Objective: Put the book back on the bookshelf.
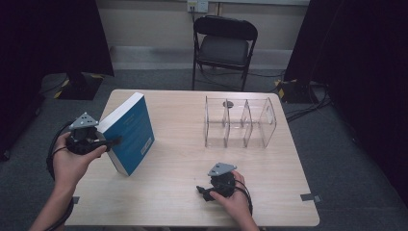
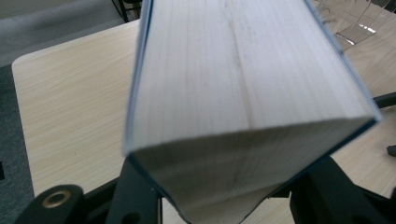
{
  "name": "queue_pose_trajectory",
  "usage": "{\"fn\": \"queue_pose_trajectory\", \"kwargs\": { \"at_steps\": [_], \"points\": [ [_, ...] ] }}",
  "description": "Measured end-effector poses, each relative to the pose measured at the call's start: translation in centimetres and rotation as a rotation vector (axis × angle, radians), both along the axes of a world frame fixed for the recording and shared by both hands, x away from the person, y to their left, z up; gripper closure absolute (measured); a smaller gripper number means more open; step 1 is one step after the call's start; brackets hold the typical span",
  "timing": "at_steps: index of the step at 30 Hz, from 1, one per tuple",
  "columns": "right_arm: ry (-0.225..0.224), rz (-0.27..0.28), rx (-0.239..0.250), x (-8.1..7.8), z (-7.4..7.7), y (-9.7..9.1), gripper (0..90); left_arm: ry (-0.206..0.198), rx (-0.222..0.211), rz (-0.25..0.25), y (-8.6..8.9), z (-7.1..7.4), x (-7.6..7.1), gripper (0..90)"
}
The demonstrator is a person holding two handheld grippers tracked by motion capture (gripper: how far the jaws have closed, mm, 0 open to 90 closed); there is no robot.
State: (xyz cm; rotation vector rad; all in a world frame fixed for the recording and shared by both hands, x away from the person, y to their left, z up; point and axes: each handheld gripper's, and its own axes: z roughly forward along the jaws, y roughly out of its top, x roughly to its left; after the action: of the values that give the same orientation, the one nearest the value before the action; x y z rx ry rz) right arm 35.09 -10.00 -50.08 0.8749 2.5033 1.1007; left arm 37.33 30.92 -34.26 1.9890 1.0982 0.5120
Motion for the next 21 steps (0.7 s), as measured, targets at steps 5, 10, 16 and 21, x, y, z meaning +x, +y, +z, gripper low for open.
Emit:
{"fn": "queue_pose_trajectory", "kwargs": {
  "at_steps": [5,10,16,21],
  "points": [
    [0.000,0.000,0.000,0.00,0.00,0.00,17.2,0.033,0.012,0.015,-0.20,0.30,0.13,58.9],
    [0.000,0.000,0.000,0.00,0.00,0.00,17.1,0.045,0.011,0.040,-0.35,0.39,0.19,58.4],
    [0.000,0.000,0.000,0.00,0.00,0.00,17.2,0.053,0.025,0.056,-0.64,0.47,0.25,56.1],
    [0.001,0.000,0.000,0.01,0.00,0.00,17.2,0.070,0.016,0.059,-0.80,0.52,0.36,59.6]
  ]
}}
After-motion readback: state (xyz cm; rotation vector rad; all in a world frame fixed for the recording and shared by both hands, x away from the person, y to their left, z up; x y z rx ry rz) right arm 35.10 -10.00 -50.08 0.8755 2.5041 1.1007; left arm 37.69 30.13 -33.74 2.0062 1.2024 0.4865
